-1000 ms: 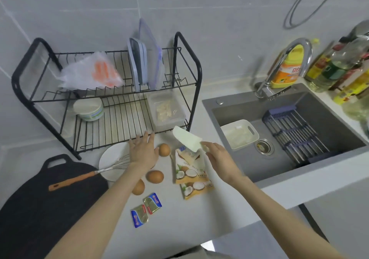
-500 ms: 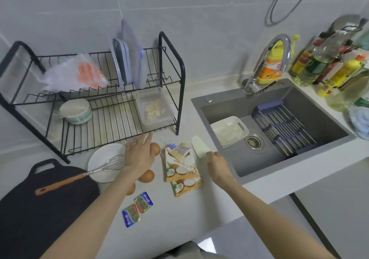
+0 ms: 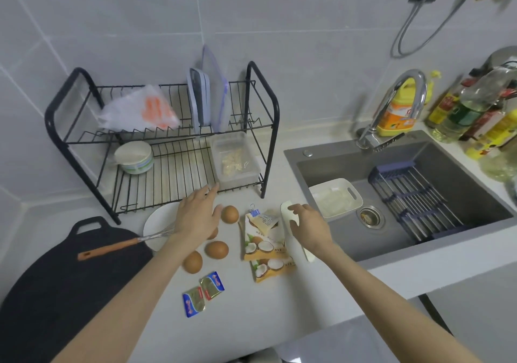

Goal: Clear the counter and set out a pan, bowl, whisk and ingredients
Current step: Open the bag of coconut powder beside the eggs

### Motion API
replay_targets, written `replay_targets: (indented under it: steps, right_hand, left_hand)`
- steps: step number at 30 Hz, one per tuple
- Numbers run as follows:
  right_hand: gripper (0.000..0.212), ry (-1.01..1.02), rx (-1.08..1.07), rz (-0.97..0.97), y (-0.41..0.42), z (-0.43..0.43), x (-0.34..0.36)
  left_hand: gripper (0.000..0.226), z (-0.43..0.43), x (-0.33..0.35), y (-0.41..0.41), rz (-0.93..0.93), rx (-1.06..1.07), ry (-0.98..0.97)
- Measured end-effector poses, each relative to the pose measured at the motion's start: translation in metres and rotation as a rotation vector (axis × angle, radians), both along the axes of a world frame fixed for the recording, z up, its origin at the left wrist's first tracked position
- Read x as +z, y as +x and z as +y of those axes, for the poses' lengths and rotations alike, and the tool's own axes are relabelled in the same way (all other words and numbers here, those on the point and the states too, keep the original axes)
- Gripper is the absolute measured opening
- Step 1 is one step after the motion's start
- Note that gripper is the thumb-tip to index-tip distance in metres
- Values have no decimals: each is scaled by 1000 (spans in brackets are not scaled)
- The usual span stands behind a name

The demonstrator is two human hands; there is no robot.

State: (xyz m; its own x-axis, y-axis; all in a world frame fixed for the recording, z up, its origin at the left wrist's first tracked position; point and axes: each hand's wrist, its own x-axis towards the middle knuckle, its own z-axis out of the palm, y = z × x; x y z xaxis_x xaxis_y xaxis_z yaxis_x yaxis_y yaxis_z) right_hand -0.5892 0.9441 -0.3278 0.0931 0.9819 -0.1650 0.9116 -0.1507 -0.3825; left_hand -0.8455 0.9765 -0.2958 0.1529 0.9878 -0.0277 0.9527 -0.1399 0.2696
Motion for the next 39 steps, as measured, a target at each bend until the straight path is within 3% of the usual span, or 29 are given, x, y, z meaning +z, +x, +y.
replay_targets:
  steps: [16, 24, 33, 39]
  right_hand:
    - [31, 363, 465, 438, -117, 34, 118]
    - [37, 532, 654, 464, -205, 88, 164]
    - [55, 320, 442, 169, -273, 177, 160]
    - [60, 231, 216, 120, -294, 211, 152]
  left_hand:
    - [41, -31, 84, -63, -136, 214, 304]
    - [46, -32, 133, -131, -37, 269, 500]
    - [56, 12, 143, -195, 82, 182, 391]
    - [62, 35, 134, -222, 84, 72, 342]
